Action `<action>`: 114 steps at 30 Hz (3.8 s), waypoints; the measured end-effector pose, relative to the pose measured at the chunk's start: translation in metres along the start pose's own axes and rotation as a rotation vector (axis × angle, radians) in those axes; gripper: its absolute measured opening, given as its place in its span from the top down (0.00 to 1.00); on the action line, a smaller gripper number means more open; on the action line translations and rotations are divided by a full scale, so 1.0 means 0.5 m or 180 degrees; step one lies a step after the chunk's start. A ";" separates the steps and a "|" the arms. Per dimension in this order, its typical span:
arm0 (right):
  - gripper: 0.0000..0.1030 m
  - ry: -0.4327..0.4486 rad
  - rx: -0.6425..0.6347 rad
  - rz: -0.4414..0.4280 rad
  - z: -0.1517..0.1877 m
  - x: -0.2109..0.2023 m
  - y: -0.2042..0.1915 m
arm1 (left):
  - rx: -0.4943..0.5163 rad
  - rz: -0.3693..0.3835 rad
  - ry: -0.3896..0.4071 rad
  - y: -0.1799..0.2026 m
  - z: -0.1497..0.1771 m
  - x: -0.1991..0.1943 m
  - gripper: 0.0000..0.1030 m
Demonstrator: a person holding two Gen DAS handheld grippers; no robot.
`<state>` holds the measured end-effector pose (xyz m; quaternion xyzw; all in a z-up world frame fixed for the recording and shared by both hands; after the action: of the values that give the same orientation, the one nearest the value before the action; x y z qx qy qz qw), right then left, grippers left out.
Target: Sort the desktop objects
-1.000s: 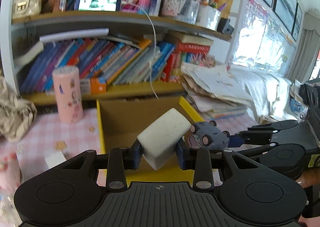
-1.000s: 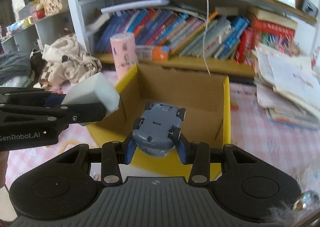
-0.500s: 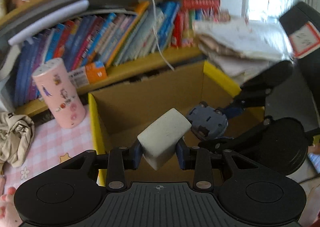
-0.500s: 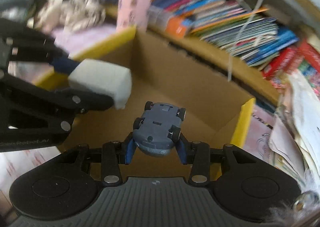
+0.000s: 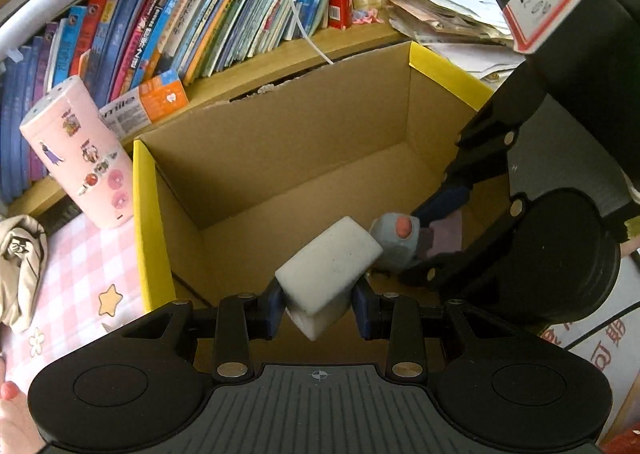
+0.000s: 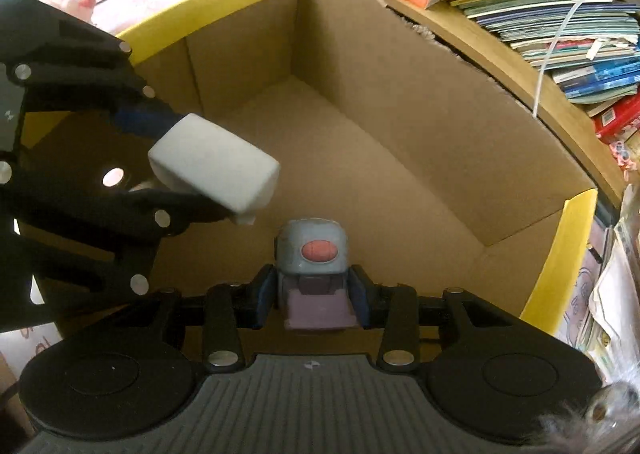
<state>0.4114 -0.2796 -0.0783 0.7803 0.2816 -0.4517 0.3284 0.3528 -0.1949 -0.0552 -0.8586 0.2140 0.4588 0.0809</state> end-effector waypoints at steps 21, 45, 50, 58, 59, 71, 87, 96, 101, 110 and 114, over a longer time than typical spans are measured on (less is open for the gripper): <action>0.56 0.0026 -0.0218 -0.0055 0.026 -0.015 -0.039 | -0.0176 0.0073 -0.0023 0.017 0.034 -0.035 0.67; 0.25 0.0686 0.0593 0.0070 0.061 -0.175 0.004 | -0.0486 -0.0270 0.0872 0.048 0.048 -0.210 0.17; 0.24 0.0760 0.0714 0.0200 0.080 -0.204 -0.006 | -0.0497 -0.0290 0.0992 0.059 0.065 -0.241 0.13; 0.20 0.0979 0.1044 0.0465 0.111 -0.281 -0.041 | -0.0473 -0.0222 0.1224 0.065 0.111 -0.301 0.09; 0.19 0.0985 0.1078 0.0498 0.115 -0.287 -0.050 | -0.0469 -0.0210 0.1237 0.063 0.120 -0.307 0.09; 0.17 0.0869 0.1549 0.0776 0.159 -0.343 -0.187 | -0.0435 0.0029 0.1175 0.023 0.233 -0.369 0.08; 0.15 0.0642 0.1970 0.0766 0.164 -0.321 -0.400 | -0.0510 -0.0089 0.0960 -0.057 0.400 -0.426 0.08; 0.13 0.0556 0.1803 0.0722 0.126 -0.299 -0.509 | -0.0657 -0.0261 0.0868 -0.110 0.488 -0.449 0.08; 0.13 0.0554 0.1663 0.0660 0.106 -0.295 -0.545 | -0.0739 -0.0286 0.0817 -0.127 0.520 -0.458 0.08; 0.13 0.0548 0.1422 0.0551 0.072 -0.286 -0.606 | -0.0745 -0.0333 0.0796 -0.144 0.539 -0.468 0.08; 0.13 0.0557 0.1404 0.0545 0.062 -0.285 -0.609 | -0.0763 -0.0351 0.0806 -0.153 0.542 -0.471 0.06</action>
<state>0.1094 -0.1331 -0.0420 0.8902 0.1364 -0.4035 0.1616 0.0674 0.0335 -0.0193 -0.9234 0.1188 0.3641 -0.0246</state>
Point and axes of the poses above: each gripper's, at about its wrist camera, not at the fingertips, and x roughly the way its jaws point, y to its right, z to its underside, the point moved 3 cm from there along x, roughly the way its jaws point, and after that the axes turned 11 degrees about z, right-handed, at the moved point
